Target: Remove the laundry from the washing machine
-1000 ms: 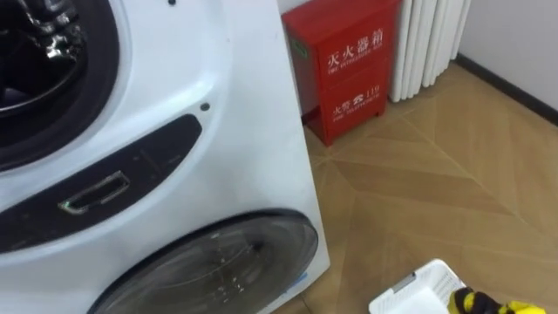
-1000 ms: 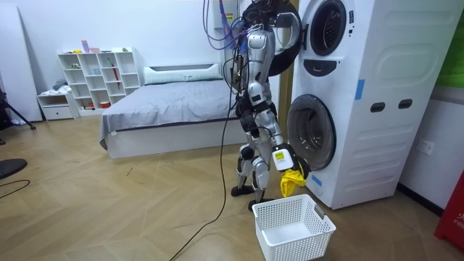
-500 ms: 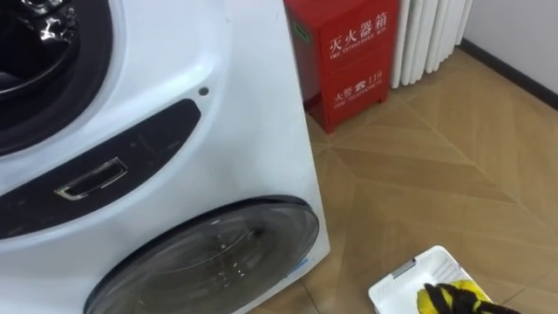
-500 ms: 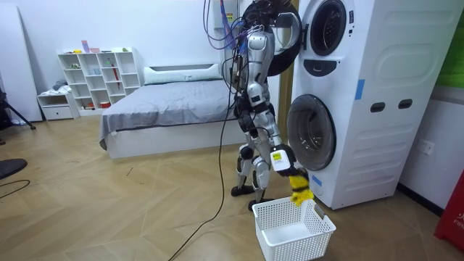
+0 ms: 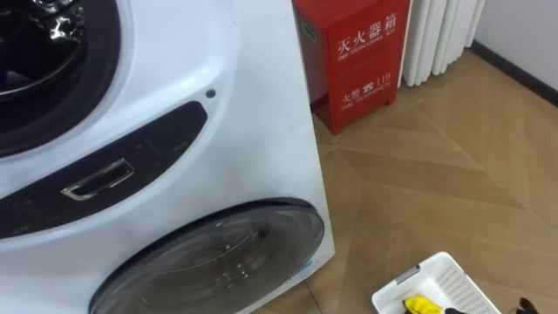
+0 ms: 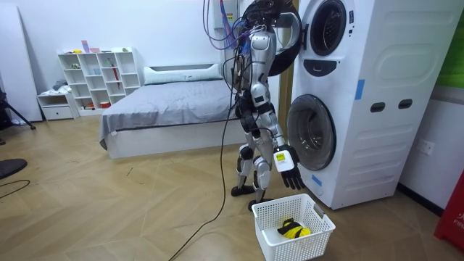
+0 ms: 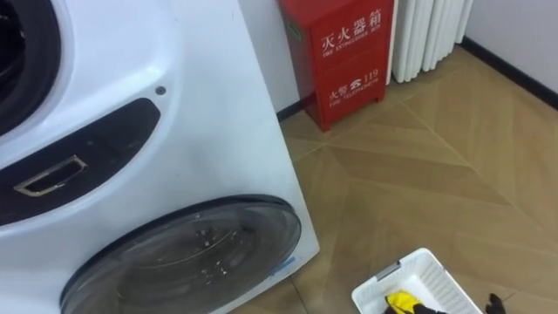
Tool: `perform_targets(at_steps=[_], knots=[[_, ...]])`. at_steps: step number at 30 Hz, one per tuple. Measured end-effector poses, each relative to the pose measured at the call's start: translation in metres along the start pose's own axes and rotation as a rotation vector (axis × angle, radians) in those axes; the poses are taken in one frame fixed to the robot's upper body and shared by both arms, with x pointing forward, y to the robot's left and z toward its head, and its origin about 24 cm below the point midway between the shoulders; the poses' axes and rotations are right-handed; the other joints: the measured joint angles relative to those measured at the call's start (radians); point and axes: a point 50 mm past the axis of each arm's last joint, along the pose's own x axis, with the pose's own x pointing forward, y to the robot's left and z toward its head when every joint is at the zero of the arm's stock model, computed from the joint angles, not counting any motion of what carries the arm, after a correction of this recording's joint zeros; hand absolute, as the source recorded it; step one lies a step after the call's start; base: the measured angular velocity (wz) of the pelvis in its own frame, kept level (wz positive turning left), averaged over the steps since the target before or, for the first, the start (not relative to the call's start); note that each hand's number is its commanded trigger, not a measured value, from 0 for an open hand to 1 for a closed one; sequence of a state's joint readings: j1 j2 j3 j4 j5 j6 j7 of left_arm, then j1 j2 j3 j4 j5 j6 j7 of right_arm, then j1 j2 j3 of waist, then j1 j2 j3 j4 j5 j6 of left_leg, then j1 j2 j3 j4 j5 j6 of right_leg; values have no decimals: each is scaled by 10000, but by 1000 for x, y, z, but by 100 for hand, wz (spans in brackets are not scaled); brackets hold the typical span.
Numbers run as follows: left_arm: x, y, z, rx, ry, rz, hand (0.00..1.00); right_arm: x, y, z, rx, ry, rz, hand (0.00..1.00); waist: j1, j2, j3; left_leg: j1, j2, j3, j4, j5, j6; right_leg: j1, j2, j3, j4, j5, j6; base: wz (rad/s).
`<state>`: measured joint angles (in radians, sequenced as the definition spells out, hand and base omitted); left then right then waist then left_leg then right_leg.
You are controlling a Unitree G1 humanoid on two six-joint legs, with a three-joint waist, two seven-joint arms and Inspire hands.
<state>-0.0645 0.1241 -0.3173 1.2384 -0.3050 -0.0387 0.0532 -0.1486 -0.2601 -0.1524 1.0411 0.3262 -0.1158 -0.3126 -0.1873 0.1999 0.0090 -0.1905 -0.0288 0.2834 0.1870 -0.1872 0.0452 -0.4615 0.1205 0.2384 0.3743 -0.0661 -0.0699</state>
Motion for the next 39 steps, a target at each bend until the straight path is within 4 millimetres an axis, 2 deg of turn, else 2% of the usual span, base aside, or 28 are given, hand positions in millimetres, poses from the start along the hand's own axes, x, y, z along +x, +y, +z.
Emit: perform_targets(at_steps=[3,5,8,9,11,13,14,15,16,17,18,20,21,22,25,29,31,33,34,36,39], knots=[[-1,0,-3,-8,22,2,0,0,-4,-4,230,153,-159,0,-26,-4,1,115,4,-22,8,1,-1,138,-24,-61,-30,-49,2,4],[-1,0,-5,-26,17,10,0,-1,-7,-9,266,261,-213,0,-48,-19,1,217,9,-111,3,3,0,259,-56,-159,-118,-108,99,13],[-2,1,-10,-150,120,27,0,-4,-14,-20,584,654,-399,0,-54,-152,5,330,1,-163,7,3,1,409,-66,-168,-112,-174,120,12],[-3,2,-13,-240,178,63,0,-5,-17,-25,714,845,-483,0,-23,-255,33,396,-1,-198,3,3,1,474,-66,-177,-114,-189,130,5],[-4,5,-21,-340,344,153,0,-8,-23,-38,652,1272,-610,0,-19,-399,18,553,2,-291,1,3,1,661,-123,-355,-138,-242,85,15],[-7,8,-29,-523,491,262,0,-16,-37,-64,551,2133,-826,0,-12,-644,-99,714,6,-561,3,3,-1,927,-169,-549,-163,-383,12,37],[-7,8,-31,-549,503,276,0,-18,-40,-70,490,2344,-881,0,11,-679,-109,781,10,-631,0,3,-1,1026,-170,-585,-195,-389,8,32],[-9,9,-37,-654,592,306,0,-21,-44,-79,418,2704,-955,0,20,-753,-109,917,37,-725,-17,3,-2,1231,-180,-673,-336,-378,7,20],[-11,9,-46,-691,792,342,0,-26,-48,-88,453,3021,-1077,0,43,-894,-61,1110,48,-849,-50,1,-4,1461,-220,-807,-385,-400,-21,22],[-13,9,-51,-710,896,361,0,-28,-50,-92,496,3157,-1145,0,40,-910,-60,1157,44,-992,-46,-1,-5,1579,-260,-944,-444,-410,-34,34],[-14,10,-56,-894,998,428,0,-32,-53,-100,838,3469,-1338,0,27,-967,-99,1238,33,-1197,-43,-3,-8,1742,-329,-1155,-518,-432,-37,45],[-15,13,-55,-1194,924,553,0,-38,-55,-111,1437,4007,-1618,0,33,-1134,-77,1400,29,-1390,-52,-2,-9,2013,-410,-1428,-662,-432,-33,44],[-16,15,-59,-1381,1020,670,0,-43,-54,-120,1755,4396,-1696,0,153,-1277,-38,1567,25,-1527,-78,-1,-9,2218,-467,-1610,-694,-445,-29,34],[-16,17,-60,-1593,1024,790,0,-48,-51,-128,2095,4775,-1732,0,307,-1425,-45,1740,40,-1628,-178,-3,-12,2403,-485,-1741,-695,-475,-7,30],[-19,21,-70,-1957,1299,1016,0,-56,-43,-139,2291,5348,-1310,0,390,-1626,-76,2047,55,-2000,-251,-52,-19,2887,-538,-1994,-872,-537,13,31],[-21,23,-74,-2210,1424,1157,0,-59,-39,-142,2342,5638,-1119,0,573,-1728,-80,2322,42,-2312,-288,-97,-16,3413,-566,-2289,-1198,-520,-33,25],[-24,26,-82,-2446,1613,1348,0,-59,-37,-142,2242,5625,-933,0,678,-1805,-85,2620,81,-2464,-390,-123,-13,3788,-550,-2418,-1425,-519,-78,19],[-25,30,-84,-2675,1630,1542,0,-61,-36,-145,2139,5656,-689,0,876,-1897,-94,2765,128,-2493,-402,-187,-25,3971,-508,-2447,-1551,-511,-104,8],[-26,33,-86,-2809,1661,1696,0,-61,-33,-144,1982,5617,-443,0,1019,-1963,-61,2813,147,-2507,-382,-233,-30,4029,-500,-2478,-1550,-548,-131,4],[-27,36,-88,-2957,1705,1838,0,-61,-31,-143,1716,5583,-151,0,1134,-2019,-63,2838,158,-2511,-382,-279,-29,4080,-490,-2513,-1583,-604,-132,8],[-28,36,-91,-3064,1864,1981,0,-61,-26,-143,1149,5521,329,0,1376,-2025,-70,2912,165,-2555,-379,-299,-26,4245,-495,-2598,-1732,-618,-122,11]])
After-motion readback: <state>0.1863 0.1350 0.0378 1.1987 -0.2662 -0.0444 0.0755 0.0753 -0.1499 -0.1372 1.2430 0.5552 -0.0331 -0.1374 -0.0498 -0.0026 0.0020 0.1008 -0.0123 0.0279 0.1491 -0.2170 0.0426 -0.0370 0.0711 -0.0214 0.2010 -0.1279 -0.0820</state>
